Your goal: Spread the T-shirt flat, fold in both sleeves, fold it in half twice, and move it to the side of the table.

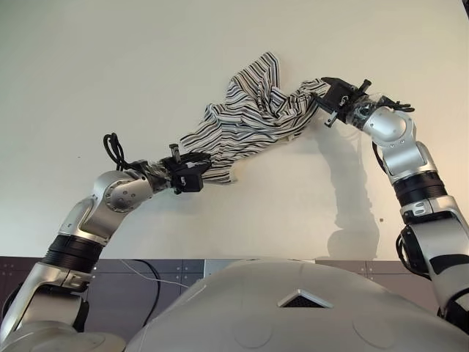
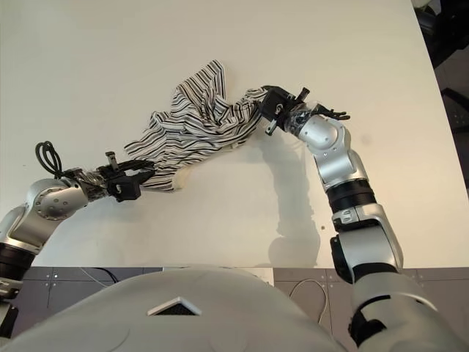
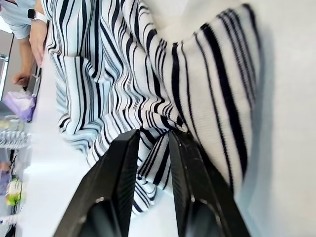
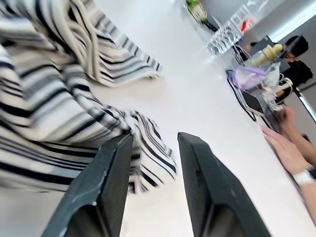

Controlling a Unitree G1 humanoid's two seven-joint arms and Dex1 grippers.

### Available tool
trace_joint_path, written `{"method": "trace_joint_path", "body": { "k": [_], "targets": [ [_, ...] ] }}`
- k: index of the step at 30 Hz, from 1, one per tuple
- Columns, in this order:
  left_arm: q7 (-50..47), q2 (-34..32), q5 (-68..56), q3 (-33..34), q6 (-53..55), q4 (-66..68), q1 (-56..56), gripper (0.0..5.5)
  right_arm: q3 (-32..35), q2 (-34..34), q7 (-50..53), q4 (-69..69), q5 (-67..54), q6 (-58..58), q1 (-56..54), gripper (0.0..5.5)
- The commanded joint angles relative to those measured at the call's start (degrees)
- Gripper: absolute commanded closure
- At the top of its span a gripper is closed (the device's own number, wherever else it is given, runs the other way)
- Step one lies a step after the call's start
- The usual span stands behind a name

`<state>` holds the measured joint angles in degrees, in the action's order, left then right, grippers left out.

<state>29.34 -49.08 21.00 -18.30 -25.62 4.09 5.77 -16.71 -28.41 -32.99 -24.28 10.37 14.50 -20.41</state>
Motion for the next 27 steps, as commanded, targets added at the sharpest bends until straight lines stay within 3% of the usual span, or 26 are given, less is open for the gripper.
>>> {"method": "trace_joint_path", "body": {
  "k": [1,5,11,27],
  "targets": [
    [2.14,-1.17,4.89,-1.78,6.0,7.91,3.15,4.41,1.25,-7.72,-13.13,14.66,-7.89,-3.45,8.68,3.84],
    [1.54,1.49,3.15,-1.73,6.04,6.67,1.74,4.41,-0.92,-10.33,-22.33,19.36,-11.79,-8.61,13.01,3.84],
    [2.27,2.74,2.75,-2.27,6.61,5.0,1.66,4.41,-0.74,-2.3,-24.38,13.56,-16.81,-17.25,9.11,3.84],
    [2.99,3.24,3.31,-3.6,7.05,4.44,1.16,4.41,-2.53,4.67,-26.3,-8.93,-11.4,-11.6,-4.6,3.84]
  ]
}}
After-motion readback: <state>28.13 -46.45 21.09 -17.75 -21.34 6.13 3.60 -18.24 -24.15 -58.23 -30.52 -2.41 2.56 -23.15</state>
